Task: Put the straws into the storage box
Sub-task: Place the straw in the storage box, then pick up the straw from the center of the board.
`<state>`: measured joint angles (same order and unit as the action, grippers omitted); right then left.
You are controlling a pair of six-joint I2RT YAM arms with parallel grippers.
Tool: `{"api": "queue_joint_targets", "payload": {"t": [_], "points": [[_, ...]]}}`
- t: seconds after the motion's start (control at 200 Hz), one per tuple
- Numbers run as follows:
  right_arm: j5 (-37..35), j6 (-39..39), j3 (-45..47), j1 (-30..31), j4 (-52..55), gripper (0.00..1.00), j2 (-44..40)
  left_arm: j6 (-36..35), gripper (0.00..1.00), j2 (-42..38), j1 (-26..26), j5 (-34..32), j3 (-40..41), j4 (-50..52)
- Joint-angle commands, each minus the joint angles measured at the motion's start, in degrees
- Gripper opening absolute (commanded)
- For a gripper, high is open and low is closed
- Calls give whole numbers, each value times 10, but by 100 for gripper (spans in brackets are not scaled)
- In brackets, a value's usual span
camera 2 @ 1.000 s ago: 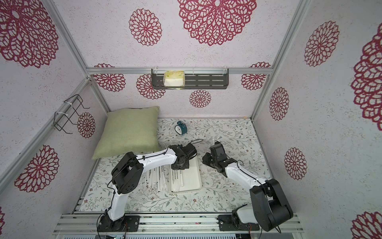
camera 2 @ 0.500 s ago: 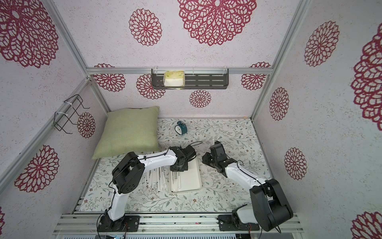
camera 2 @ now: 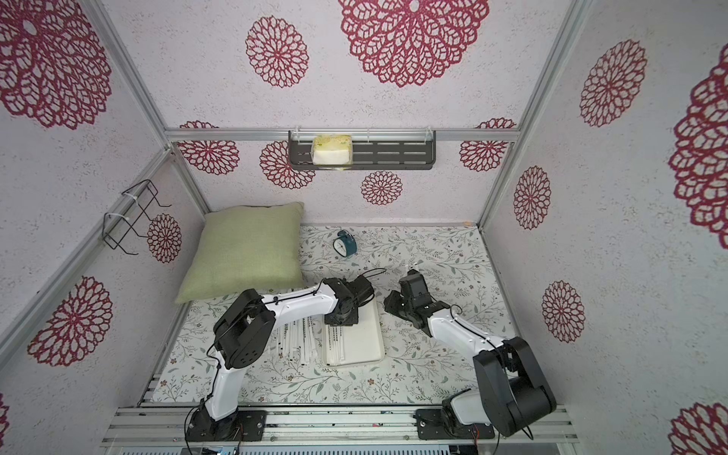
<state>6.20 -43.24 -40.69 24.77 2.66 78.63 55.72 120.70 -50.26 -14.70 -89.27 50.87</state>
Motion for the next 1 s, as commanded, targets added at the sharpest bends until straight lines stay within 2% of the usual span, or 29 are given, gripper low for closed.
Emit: {"api": "queue_joint_targets", "payload": {"t": [0.0,0.21,0.36,0.425,0.5,0.55,0.615,0.7,0.78,0.996], "points": [[-6,24,-19,-10,18,36,-13,-6,34,-50,2,-26,-28,31],[-27,80,-47,-41,72,35,-15,-30,45,-144,24,-57,-7,36],[-68,122,-59,-88,125,35,-9,-82,58,-217,55,-128,24,50],[-99,142,-66,-102,140,35,1,-104,68,-257,83,-157,65,27],[-136,159,-76,-109,142,35,19,-126,76,-313,126,-157,129,-28],[-153,170,-87,-108,138,35,39,-134,84,-357,159,-147,175,-76],[-171,178,-110,-107,132,35,71,-137,100,-417,201,-112,244,-151],[-177,188,-135,-107,121,36,107,-148,98,-482,252,-24,332,-264],[-180,197,-159,-106,114,36,137,-148,98,-501,279,22,363,-294],[-195,210,-217,-106,109,38,212,-143,99,-484,281,37,385,-288]]}}
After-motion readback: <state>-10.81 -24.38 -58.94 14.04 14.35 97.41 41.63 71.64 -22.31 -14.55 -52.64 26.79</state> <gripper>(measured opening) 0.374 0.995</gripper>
